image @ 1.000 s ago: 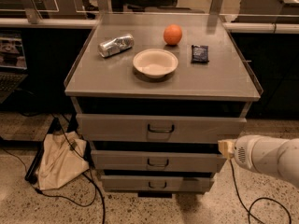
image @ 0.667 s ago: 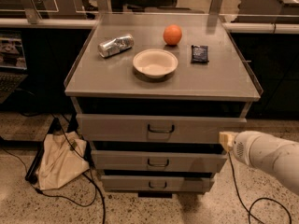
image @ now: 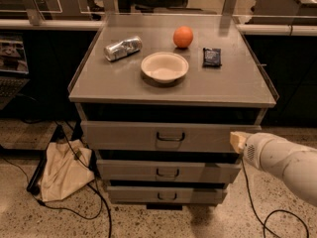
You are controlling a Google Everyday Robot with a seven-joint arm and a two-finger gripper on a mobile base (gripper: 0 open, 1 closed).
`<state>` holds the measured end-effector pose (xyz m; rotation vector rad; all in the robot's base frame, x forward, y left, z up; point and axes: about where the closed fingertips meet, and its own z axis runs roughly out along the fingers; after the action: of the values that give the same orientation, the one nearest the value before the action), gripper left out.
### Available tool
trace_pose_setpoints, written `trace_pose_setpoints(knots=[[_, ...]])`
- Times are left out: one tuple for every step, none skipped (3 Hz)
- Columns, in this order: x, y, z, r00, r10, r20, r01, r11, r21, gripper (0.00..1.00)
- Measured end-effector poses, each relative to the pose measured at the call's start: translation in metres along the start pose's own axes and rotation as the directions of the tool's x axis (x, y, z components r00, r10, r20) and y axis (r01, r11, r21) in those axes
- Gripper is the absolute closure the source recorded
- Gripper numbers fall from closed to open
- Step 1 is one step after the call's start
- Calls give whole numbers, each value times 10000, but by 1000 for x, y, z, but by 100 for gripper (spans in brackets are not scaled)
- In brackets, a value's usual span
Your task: Open top drawer
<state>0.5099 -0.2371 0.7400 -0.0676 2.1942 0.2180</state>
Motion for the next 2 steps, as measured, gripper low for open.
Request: trace_pose_setpoints(knots=[[-17,7,25,9985,-188,522,204,9993,-307,100],[-41,5,74,9938,-296,1068,353,9980,-518,100]])
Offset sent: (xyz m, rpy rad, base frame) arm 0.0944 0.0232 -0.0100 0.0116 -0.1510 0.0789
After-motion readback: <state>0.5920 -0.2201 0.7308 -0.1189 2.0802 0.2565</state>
